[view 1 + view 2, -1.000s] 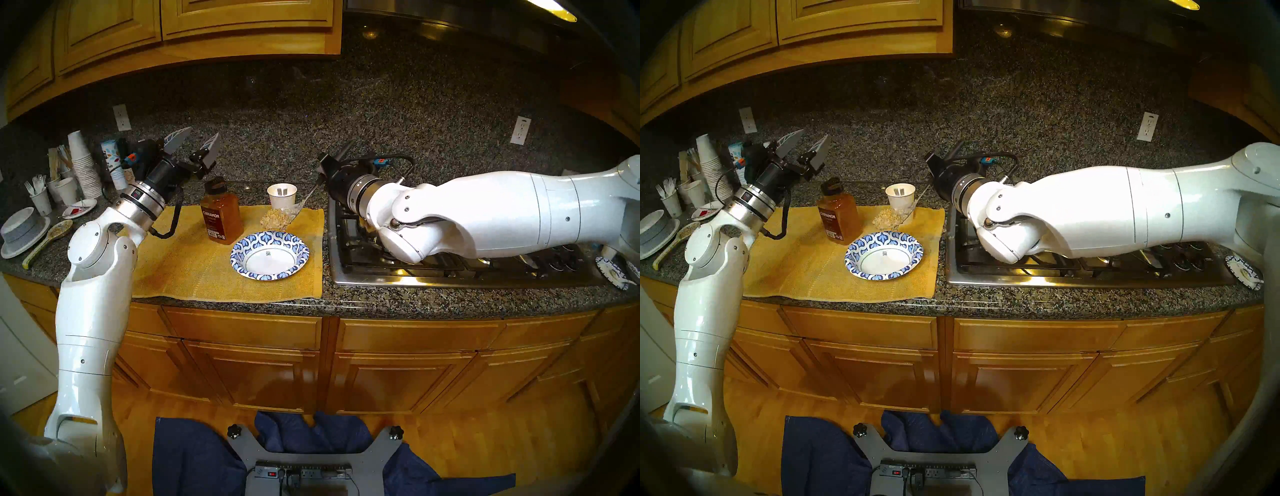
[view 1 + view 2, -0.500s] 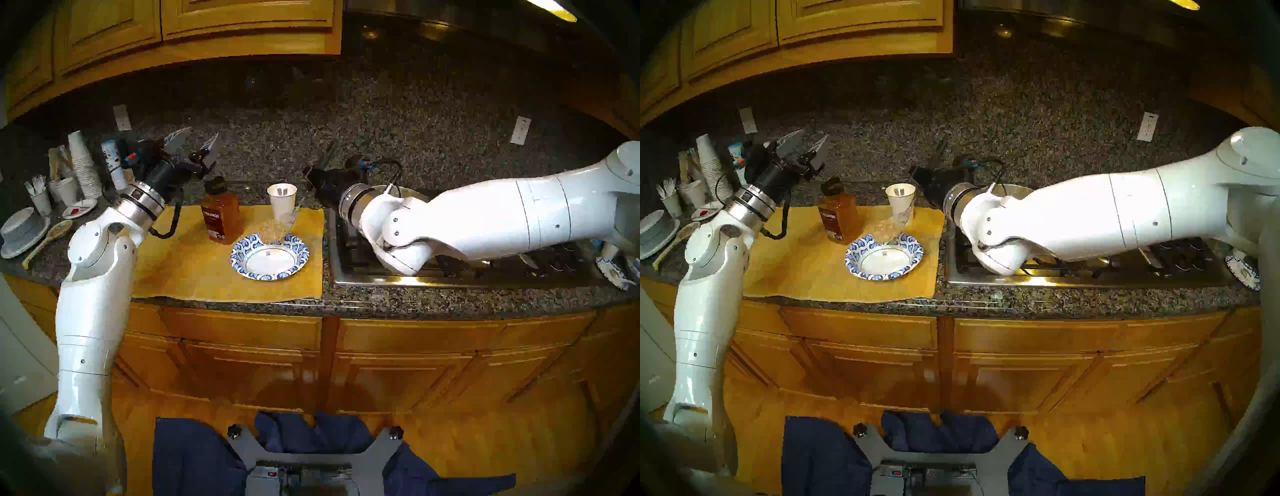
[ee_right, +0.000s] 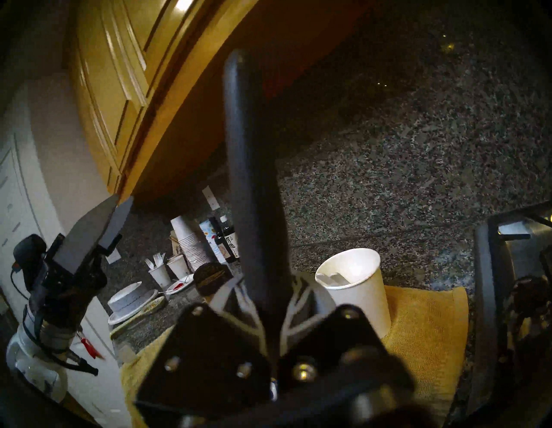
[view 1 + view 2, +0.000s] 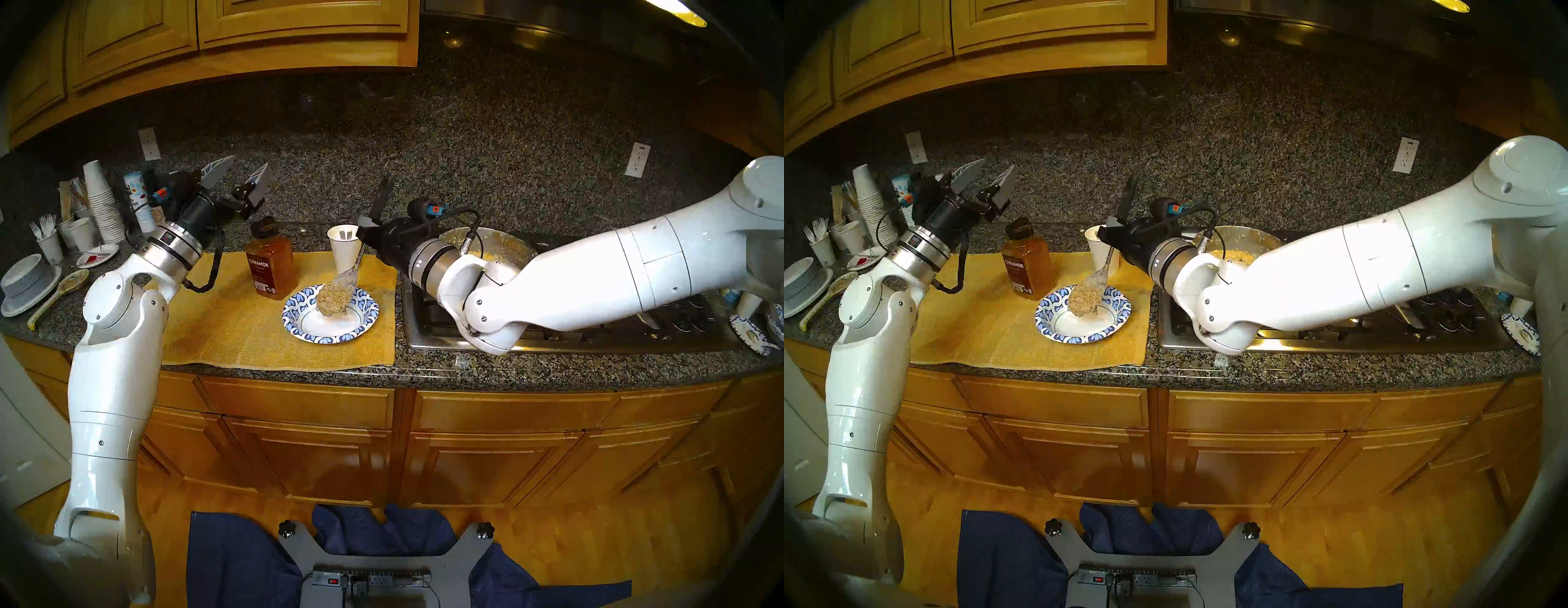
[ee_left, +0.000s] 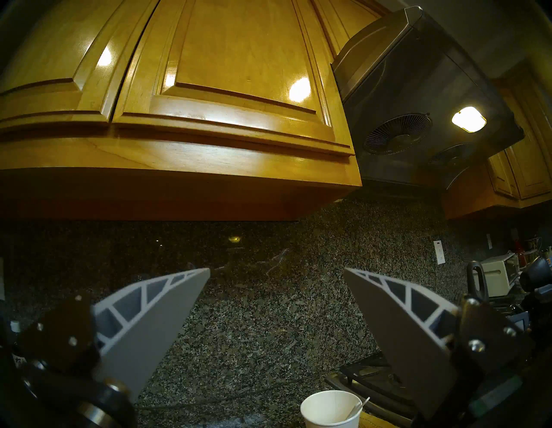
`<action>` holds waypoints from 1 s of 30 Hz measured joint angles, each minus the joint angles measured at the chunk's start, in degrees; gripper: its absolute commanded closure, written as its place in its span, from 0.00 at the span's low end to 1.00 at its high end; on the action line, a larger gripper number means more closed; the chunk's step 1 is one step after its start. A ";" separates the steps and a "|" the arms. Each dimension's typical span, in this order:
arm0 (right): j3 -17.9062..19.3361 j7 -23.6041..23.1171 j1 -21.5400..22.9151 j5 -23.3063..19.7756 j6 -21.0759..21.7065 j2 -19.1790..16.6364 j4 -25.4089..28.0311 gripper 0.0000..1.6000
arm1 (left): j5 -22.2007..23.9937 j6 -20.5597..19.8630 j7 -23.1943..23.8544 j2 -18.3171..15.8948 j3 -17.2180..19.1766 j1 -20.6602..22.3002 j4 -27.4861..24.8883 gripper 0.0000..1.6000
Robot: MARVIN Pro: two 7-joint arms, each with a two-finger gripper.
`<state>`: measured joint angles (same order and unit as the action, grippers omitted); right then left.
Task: Scoop oatmeal into bowl, add cinnamon, and put a spoon inside bowl
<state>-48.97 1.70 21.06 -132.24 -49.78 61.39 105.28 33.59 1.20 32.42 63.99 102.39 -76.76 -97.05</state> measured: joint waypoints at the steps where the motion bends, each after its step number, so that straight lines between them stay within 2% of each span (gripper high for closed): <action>1: -0.77 0.18 0.14 0.93 -0.54 0.47 -0.13 1.00 | 0.00 0.00 0.00 0.00 0.00 0.00 0.00 0.00; 7: -4.80 2.96 0.36 5.99 -2.88 3.48 -1.52 1.00 | 0.01 0.00 0.00 -0.01 0.00 0.00 0.00 0.00; 19: -6.22 7.73 0.17 13.62 -3.73 7.71 -5.13 1.00 | 0.01 0.00 -0.01 -0.01 -0.01 0.00 0.00 0.00; 30: -8.33 10.91 0.36 27.19 -4.19 9.34 -7.07 1.00 | 0.01 0.00 -0.02 -0.02 -0.01 -0.01 0.00 0.00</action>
<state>-57.30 12.61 21.43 -105.05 -53.97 70.73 98.21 33.60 1.20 32.40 63.97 102.37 -76.77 -97.05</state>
